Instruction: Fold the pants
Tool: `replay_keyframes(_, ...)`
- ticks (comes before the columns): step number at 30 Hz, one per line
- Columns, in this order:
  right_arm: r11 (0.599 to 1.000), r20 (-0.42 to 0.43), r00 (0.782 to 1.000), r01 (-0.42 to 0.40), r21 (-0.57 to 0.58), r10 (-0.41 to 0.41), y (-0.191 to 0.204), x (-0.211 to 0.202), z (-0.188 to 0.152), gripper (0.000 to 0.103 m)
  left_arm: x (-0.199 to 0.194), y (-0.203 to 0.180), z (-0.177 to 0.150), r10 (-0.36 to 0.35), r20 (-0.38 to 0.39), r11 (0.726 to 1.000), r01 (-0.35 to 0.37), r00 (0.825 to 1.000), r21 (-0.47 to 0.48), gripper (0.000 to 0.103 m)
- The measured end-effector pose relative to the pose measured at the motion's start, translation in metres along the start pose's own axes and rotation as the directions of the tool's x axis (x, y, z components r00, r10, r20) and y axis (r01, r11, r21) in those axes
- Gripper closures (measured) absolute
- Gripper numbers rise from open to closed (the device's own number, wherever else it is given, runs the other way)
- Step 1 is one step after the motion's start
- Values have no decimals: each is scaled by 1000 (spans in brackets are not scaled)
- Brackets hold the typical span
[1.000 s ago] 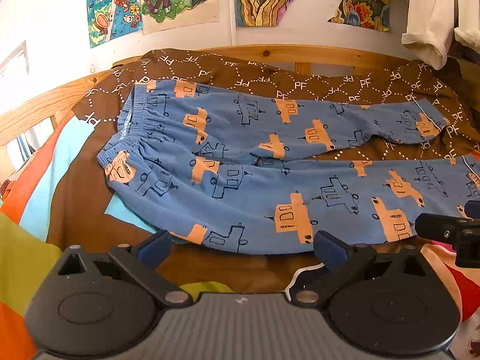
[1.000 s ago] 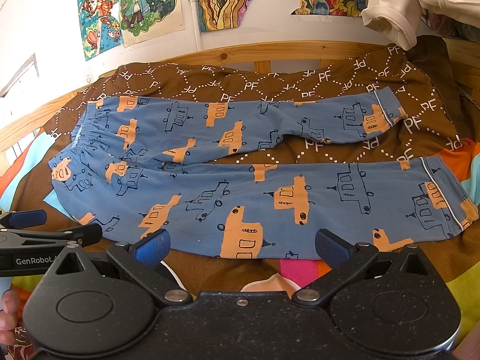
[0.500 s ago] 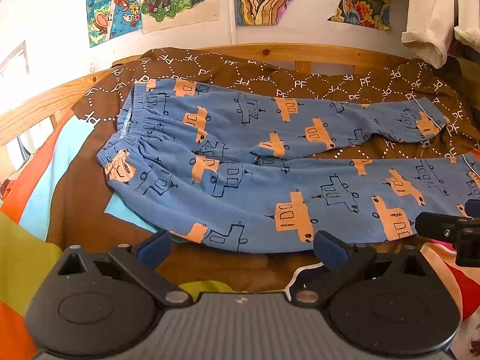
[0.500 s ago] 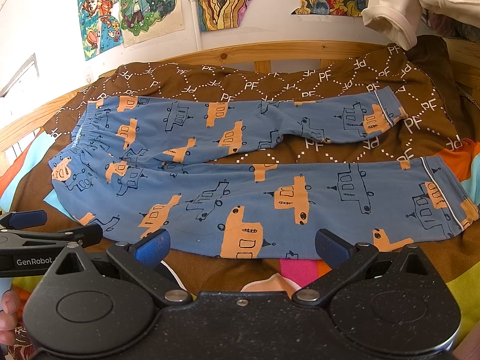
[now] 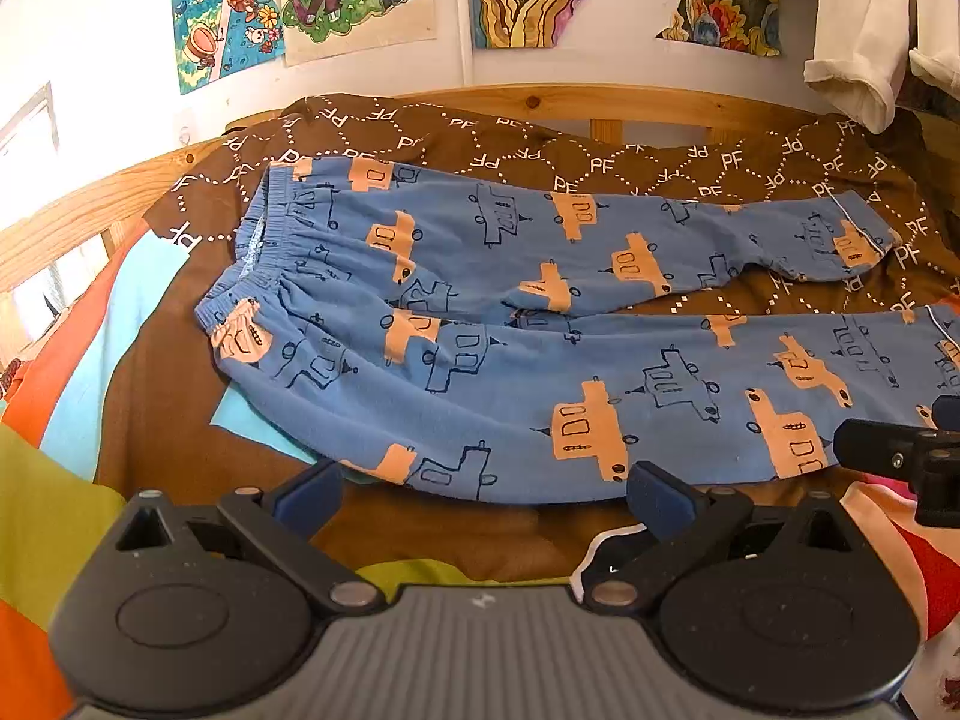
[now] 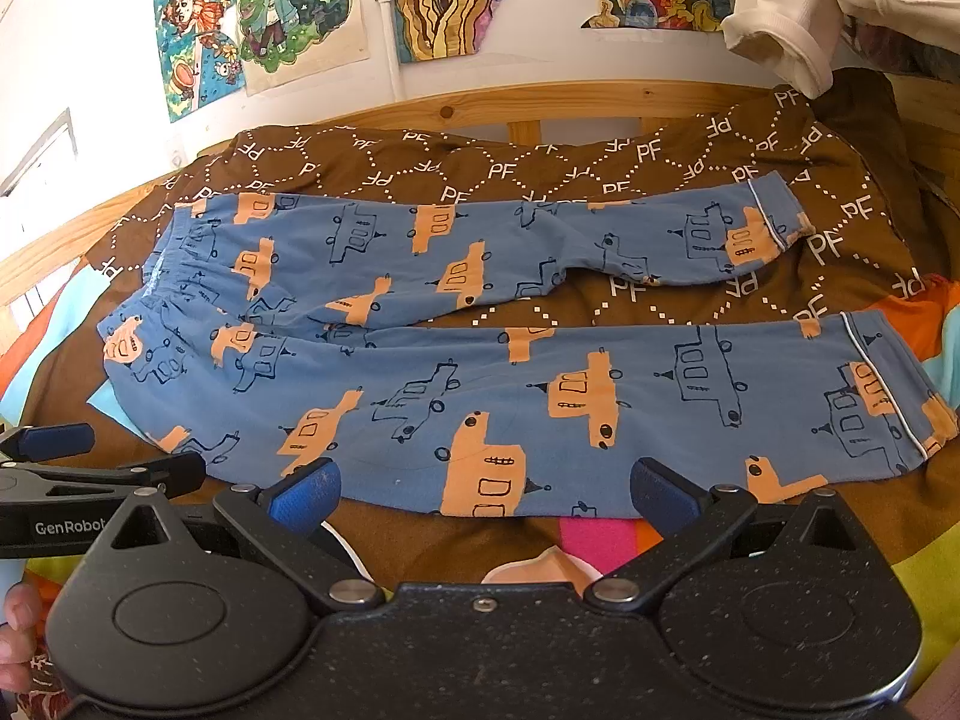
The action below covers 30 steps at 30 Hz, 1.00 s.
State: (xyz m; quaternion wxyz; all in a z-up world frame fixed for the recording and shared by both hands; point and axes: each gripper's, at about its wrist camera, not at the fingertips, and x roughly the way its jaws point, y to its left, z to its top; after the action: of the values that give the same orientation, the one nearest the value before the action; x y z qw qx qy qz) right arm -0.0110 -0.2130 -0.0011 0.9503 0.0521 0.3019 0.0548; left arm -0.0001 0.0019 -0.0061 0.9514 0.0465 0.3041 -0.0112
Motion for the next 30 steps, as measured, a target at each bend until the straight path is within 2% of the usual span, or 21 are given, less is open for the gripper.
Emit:
replay_keyframes(7, 1000, 2, 1000, -1, 6, 1, -1, -2, 1, 1, 0, 1, -4, 27, -10, 1000, -27, 1000, 9, 0)
replay_keyframes(13, 999, 34, 999, 13, 48, -15, -10, -8, 9, 1, 5, -9, 11, 70, -24, 997, -69, 997, 28, 0)
replay_keyframes(15, 996, -12, 1000, 9, 86, -8, -17, -12, 22, 1, 8, -10, 24, 75, -17, 996, -73, 997, 59, 0)
replay_keyframes(16, 994, -43, 999, -7, 110, 12, -22, -16, 31, 1, 7, -9, 33, 76, -1, 995, -76, 997, 66, 0)
replay_keyframes(19, 978, -87, 981, -161, 133, 173, -42, -34, 69, 1, 6, 0, 66, 66, 37, 994, -70, 997, 88, 0)
replay_keyframes(21, 970, -124, 963, -229, 84, 238, -53, -42, 102, 1, 6, 5, 95, 59, 32, 985, -63, 998, 158, 0)
replay_keyframes(25, 958, -215, 943, -277, -79, 255, -62, -37, 168, 1, 5, 15, 153, 83, 36, 937, -90, 996, 337, 0)
replay_keyframes(28, 934, -244, 945, -275, -230, 218, -66, -4, 198, 1, 18, 23, 192, 130, 69, 909, -147, 989, 391, 0)
replay_keyframes(30, 914, -242, 945, -288, -285, 222, -72, 29, 210, 1, 36, 28, 212, 133, 96, 899, -161, 986, 407, 0)
